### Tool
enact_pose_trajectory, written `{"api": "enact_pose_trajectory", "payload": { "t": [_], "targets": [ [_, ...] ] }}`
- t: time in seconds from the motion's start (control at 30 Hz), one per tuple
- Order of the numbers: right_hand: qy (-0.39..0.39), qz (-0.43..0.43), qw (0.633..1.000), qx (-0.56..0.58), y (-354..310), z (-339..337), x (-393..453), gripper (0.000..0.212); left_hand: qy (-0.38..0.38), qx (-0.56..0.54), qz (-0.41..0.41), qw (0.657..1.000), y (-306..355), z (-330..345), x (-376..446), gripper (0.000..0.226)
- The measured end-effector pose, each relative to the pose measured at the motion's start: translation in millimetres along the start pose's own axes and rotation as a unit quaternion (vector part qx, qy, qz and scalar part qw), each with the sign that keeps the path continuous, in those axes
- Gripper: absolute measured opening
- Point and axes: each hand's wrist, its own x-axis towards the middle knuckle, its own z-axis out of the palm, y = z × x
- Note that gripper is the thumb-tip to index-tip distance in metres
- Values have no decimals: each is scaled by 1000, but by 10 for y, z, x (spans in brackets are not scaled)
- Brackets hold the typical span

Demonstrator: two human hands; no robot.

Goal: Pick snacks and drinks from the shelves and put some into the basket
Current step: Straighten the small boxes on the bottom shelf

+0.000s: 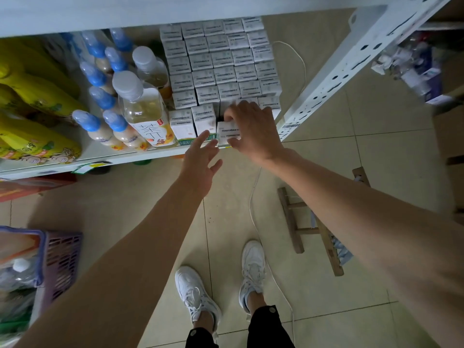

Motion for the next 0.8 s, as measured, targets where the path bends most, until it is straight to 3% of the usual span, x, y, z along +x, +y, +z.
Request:
{"api": "enact_pose_trajectory", "payload": {
  "t": [0.07,0.17,0.33,0.63,0.73,0.8],
  "targets": [
    [-15,13,997,73,-24,-26,-112,39,-15,112,25,993,-91,-84,-35,60],
    [-39,48,970,234,-89,-134,-277,37,-7,136,11,991,-156,-177,-96,74],
    [-84,131,888,432,-210,-332,-445,38,-31,153,17,988,-158,-334,-271,59],
    [-99,217,793,560,-247,-493,-492,27,-104,187,-9,977,-66,-538,-600,38],
    [-103,267,789,544,-286,-477,-479,15,-111,166,-21,980,-34,-522,-774,35],
    [-112,288,782,541,-325,-454,-476,27,-116,127,-28,985,-20,-500,-868,39]
  ]
}}
